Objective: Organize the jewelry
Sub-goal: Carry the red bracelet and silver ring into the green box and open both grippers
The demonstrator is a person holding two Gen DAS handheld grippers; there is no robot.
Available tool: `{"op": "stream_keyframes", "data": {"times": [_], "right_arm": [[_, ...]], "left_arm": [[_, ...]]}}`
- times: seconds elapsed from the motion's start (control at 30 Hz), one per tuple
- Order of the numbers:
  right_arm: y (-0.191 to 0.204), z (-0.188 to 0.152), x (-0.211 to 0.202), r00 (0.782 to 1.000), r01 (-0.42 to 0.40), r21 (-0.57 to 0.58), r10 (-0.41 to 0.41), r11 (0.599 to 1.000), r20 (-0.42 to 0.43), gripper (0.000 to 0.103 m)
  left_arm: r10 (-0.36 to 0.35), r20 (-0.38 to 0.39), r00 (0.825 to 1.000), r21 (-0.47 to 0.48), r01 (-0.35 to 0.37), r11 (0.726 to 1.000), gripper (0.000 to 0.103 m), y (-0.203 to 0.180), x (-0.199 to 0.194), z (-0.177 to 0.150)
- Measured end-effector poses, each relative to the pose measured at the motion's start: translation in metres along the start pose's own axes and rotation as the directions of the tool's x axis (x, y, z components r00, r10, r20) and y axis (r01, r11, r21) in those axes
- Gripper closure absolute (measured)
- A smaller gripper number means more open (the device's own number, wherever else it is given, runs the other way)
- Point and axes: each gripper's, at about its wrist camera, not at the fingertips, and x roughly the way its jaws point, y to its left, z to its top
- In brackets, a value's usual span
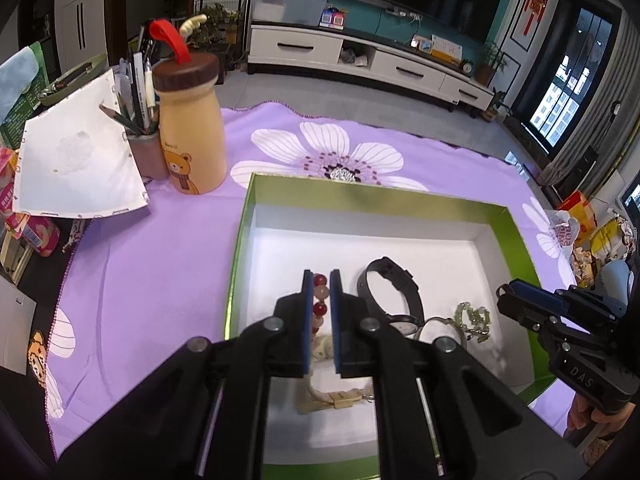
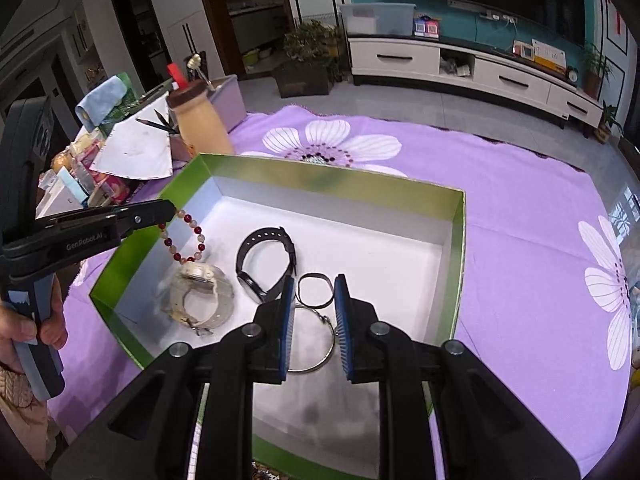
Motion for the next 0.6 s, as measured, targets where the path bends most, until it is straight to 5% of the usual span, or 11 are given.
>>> {"op": "stream_keyframes", "data": {"times": [0.6], "right_arm": [[-0.011, -0.003, 0.017, 0.998, 0.016, 0.032, -0.014, 0.999, -0.055, 0.083]], "left_arm": [[0.023, -0.045, 0.999, 0.009, -0.022, 1.0, 0.095, -0.006, 0.016, -0.003]]}}
